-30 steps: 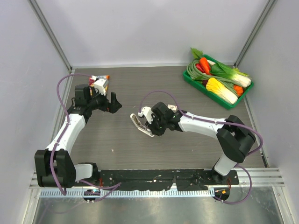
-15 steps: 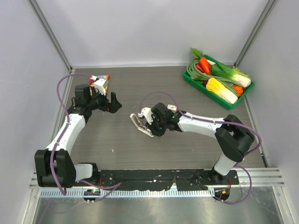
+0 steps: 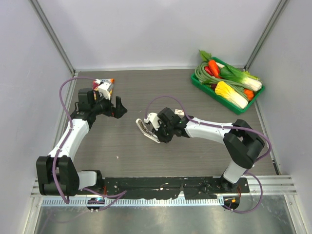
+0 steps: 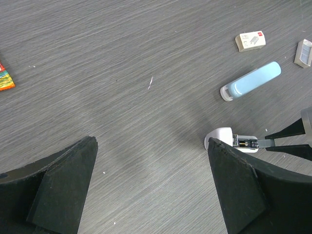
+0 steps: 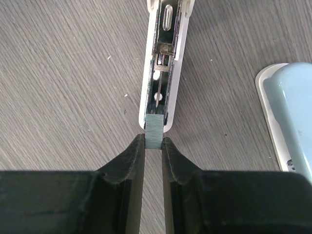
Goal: Load the staples into the stapler
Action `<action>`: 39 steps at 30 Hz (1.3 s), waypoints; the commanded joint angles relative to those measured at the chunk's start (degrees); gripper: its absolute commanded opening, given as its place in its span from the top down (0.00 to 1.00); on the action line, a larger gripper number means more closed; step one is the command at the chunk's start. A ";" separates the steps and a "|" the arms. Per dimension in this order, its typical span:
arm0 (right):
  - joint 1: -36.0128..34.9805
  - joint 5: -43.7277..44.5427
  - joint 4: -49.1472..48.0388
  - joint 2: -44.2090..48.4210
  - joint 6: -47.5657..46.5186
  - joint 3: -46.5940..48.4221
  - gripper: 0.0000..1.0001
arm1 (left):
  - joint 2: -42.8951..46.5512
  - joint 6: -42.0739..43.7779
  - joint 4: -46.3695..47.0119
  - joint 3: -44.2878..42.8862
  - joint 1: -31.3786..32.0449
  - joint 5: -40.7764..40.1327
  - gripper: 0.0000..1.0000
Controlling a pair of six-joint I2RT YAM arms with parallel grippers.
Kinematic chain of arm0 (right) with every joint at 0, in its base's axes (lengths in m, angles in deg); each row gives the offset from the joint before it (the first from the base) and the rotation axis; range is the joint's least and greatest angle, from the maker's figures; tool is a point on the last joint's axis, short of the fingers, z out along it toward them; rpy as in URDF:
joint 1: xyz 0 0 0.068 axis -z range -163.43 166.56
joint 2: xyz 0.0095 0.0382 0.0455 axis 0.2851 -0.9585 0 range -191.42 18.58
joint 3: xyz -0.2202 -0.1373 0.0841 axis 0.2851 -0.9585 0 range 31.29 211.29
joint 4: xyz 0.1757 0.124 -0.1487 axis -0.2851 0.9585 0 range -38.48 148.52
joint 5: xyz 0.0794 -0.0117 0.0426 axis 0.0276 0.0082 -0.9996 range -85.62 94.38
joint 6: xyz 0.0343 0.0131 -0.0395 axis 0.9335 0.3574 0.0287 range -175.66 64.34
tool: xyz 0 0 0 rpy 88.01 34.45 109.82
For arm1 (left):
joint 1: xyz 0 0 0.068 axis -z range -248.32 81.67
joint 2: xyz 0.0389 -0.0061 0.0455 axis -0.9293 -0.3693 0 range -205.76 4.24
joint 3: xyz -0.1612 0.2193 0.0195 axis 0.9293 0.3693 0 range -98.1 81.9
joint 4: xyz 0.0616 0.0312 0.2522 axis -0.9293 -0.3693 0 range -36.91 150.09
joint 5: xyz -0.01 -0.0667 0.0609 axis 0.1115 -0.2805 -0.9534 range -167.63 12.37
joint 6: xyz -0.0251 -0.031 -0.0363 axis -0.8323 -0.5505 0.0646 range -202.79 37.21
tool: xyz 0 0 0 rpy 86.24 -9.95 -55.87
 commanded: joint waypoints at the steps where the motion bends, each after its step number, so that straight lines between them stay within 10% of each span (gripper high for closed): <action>1: -0.38 -0.35 -1.85 -0.28 0.47 0.34 0.84 | -0.13 -0.51 2.67 0.25 -0.33 1.52 0.00; 39: -0.12 1.58 -1.32 3.58 -1.73 0.25 0.59 | -0.13 -0.51 2.67 0.34 -0.42 1.70 0.00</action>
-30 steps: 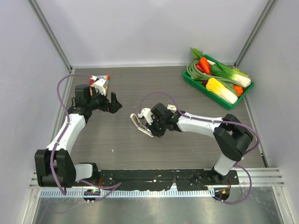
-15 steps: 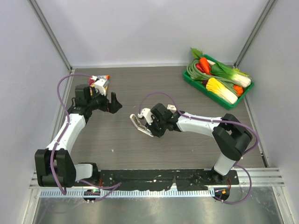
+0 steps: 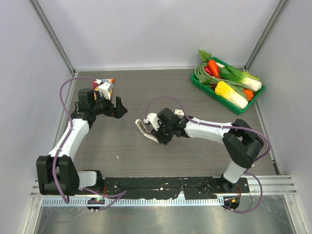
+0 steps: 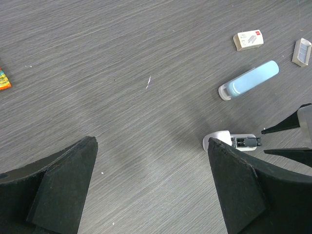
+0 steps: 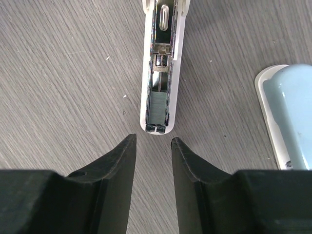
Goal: Load the staples into the stapler
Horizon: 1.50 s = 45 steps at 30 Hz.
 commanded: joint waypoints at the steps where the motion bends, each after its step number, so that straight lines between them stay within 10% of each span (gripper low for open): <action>1: 0.19 1.45 -0.89 4.77 -1.84 0.25 0.59 | 0.05 -0.51 2.67 0.27 -0.42 1.18 0.00; 11: 12.39 -15.21 -5.27 15.30 -9.39 -5.96 0.60 | -1.44 0.46 1.97 -0.69 -0.42 5.20 0.00; 22: 7.49 -15.96 -15.21 14.36 -18.35 -14.43 0.59 | -8.21 7.14 2.23 -1.22 1.16 11.11 0.00; 45: 4.41 -10.50 -25.14 5.48 -17.58 -13.99 0.73 | -17.18 8.81 1.62 -4.21 7.40 15.32 0.43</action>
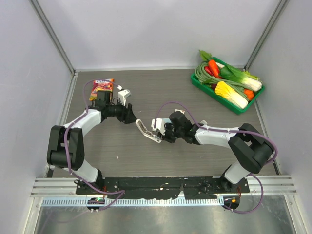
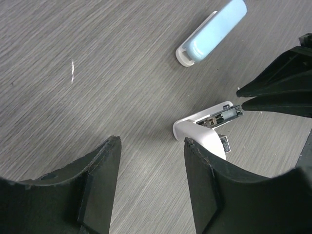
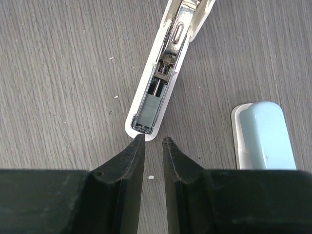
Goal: Load the staples into the stapler
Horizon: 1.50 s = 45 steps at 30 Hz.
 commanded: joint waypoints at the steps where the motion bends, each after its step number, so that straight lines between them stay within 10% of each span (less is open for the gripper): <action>1: -0.01 -0.78 -3.05 -1.06 0.76 1.51 0.74 | 0.72 0.79 1.05 -1.81 0.91 3.00 0.43; 20: -0.09 -0.69 -3.58 -1.68 1.39 0.99 0.73 | -2.00 0.61 -3.26 -3.65 5.66 -1.12 0.40; 34: 5.25 -7.34 3.61 -1.84 -12.23 6.07 0.55 | 0.80 -0.27 -2.20 -8.13 -0.92 -1.93 0.25; 45: 8.25 -22.39 16.63 -11.33 -23.31 19.16 0.53 | 5.82 26.77 -24.69 -8.22 -5.24 8.26 0.28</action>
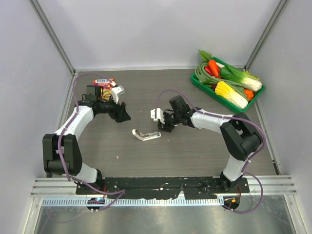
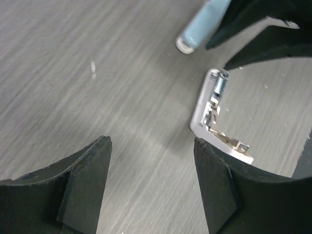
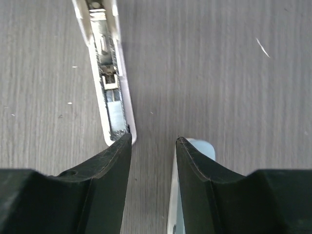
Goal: Load the staples into the stapler
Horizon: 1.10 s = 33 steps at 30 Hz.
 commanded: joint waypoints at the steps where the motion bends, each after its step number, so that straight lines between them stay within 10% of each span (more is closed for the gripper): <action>1: -0.18 -9.52 9.40 -2.73 -6.51 5.17 0.53 | 1.54 14.78 -12.57 -1.62 0.00 6.28 0.29; 13: 0.35 -14.10 13.37 -3.53 -6.95 6.93 0.52 | -1.36 17.07 -14.07 0.66 0.09 8.92 0.31; 33: -5.02 2.95 -6.40 4.83 11.77 -6.25 0.52 | -4.18 13.91 -8.19 0.31 4.48 7.34 0.28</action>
